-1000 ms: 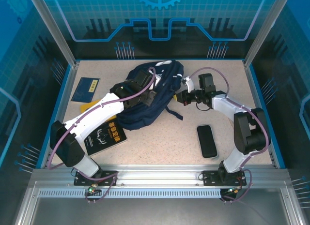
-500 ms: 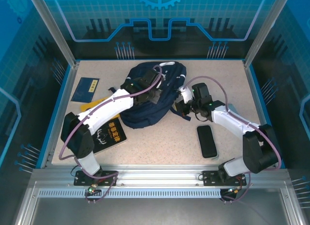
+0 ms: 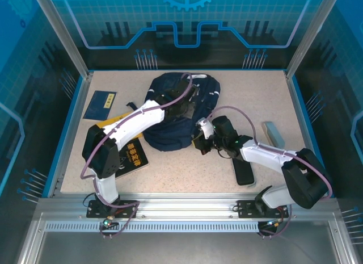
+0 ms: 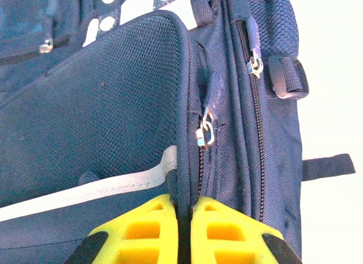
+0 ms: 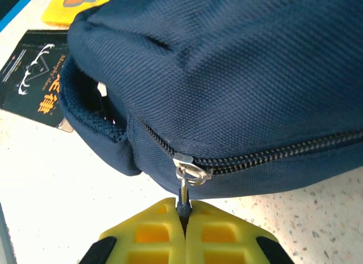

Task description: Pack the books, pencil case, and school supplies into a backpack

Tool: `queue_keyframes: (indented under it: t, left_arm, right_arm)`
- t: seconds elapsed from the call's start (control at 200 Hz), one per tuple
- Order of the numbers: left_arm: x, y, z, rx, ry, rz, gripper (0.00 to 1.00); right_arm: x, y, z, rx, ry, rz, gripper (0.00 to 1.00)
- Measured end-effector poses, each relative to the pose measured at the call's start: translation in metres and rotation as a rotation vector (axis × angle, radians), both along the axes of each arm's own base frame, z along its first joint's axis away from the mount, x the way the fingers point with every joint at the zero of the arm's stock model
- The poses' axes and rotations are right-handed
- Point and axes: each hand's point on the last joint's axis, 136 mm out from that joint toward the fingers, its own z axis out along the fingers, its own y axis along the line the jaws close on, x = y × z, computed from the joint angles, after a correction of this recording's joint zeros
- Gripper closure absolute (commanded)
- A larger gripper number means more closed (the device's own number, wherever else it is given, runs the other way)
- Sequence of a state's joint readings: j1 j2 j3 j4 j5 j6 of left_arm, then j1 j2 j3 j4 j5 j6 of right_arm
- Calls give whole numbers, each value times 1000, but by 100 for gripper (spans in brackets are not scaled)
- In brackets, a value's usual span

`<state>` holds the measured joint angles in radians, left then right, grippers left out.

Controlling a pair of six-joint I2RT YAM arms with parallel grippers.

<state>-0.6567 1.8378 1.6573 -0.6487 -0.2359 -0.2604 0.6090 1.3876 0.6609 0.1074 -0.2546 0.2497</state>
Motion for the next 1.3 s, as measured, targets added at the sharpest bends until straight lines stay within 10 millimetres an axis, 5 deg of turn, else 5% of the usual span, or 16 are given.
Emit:
queue_keyframes:
  t: [0.125, 0.4, 0.575, 0.72, 0.915, 1.176, 1.301]
  left_arm:
    - [7, -8, 16, -114, 17, -51, 37]
    - [-9, 4, 27, -148, -2, -231, 24]
    - [-23, 4, 4, -63, 5, -384, 29]
    - [-16, 4, -22, 22, 15, -447, 48]
    - [-10, -2, -64, 94, 93, -535, 47]
    - [-5, -7, -76, 122, 101, -592, 50]
    - [-1, -10, -80, 124, 103, -594, 70]
  right_arm:
    - [10, -18, 12, 55, 1, -86, 100]
    - [49, -77, 20, 94, 66, -282, 100]
    - [61, -88, 25, 81, 71, -290, 100]
    - [67, -99, 22, 66, 73, -309, 100]
    - [66, -100, 19, 59, 86, -296, 100]
    - [65, -99, 18, 59, 95, -290, 100]
    - [63, -100, 17, 53, 99, -287, 100]
